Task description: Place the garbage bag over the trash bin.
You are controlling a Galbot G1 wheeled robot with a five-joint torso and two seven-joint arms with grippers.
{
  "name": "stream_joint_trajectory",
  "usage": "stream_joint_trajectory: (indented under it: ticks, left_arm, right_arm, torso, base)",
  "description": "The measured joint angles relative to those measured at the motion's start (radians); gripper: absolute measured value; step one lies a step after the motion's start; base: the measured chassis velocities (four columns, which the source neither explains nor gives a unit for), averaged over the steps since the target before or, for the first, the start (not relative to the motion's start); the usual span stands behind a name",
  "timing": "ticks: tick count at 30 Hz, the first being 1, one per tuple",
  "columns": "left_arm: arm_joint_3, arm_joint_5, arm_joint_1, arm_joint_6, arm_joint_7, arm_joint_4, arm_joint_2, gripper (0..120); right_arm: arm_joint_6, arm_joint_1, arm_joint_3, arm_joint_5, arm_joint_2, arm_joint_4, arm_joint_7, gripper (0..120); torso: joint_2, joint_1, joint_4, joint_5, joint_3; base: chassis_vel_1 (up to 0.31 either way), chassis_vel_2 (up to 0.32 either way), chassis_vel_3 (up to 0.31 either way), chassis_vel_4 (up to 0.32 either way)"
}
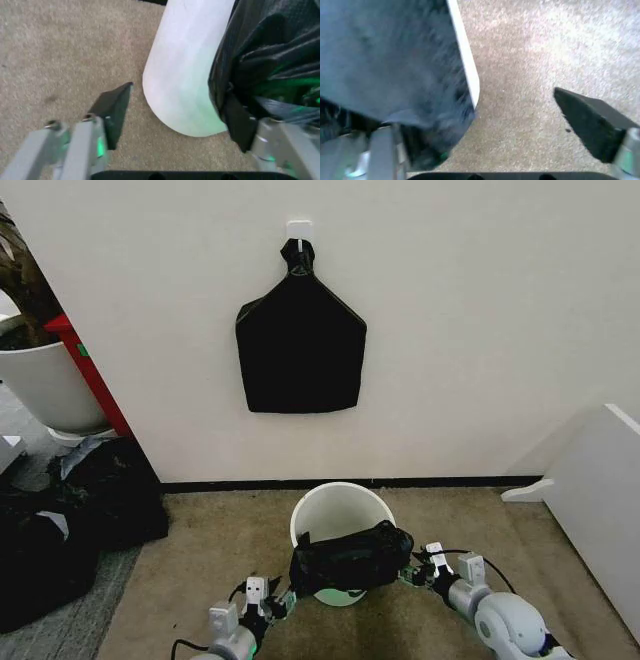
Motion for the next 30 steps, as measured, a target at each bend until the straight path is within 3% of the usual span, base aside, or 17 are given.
stream_joint_trajectory:
  ticks: [3,9,17,27,30]
  left_arm:
    - [-0.001,0.031,0.009,-0.023,0.009,-0.009,0.008,86]
    - [-0.005,0.108,0.040,-0.068,0.049,-0.034,0.052,100]
    - [-0.023,0.153,0.057,-0.116,0.085,-0.041,0.095,100]
    - [-0.037,0.172,0.014,-0.182,0.227,0.033,0.155,100]
    - [-0.044,0.168,0.014,-0.185,0.334,0.053,0.198,100]
  right_arm:
    - [0.034,-0.017,0.006,-0.012,-0.004,0.021,0.006,98]
    - [0.084,-0.042,0.010,-0.072,-0.015,0.048,-0.001,100]
    - [0.112,-0.047,0.002,-0.125,-0.012,0.050,-0.009,100]
    - [0.114,-0.025,0.000,-0.119,-0.009,0.000,0.004,100]
    - [0.123,-0.003,-0.003,-0.103,-0.003,-0.040,0.010,100]
  torso:
    - [0.000,0.000,0.0000,-0.0001,0.000]
    - [0.000,0.000,0.0000,-0.0001,0.000]
    - [0.000,0.000,0.0000,0.0000,0.000]
    - [0.000,0.000,0.0000,0.0000,0.000]
    - [0.000,0.000,0.0000,-0.0001,0.000]
  base:
    - [0.000,0.000,0.000,0.000]
    - [0.000,0.000,0.000,0.000]
    - [0.000,0.000,0.000,0.000]
    - [0.000,0.000,0.000,0.000]
    - [0.000,0.000,0.000,0.000]
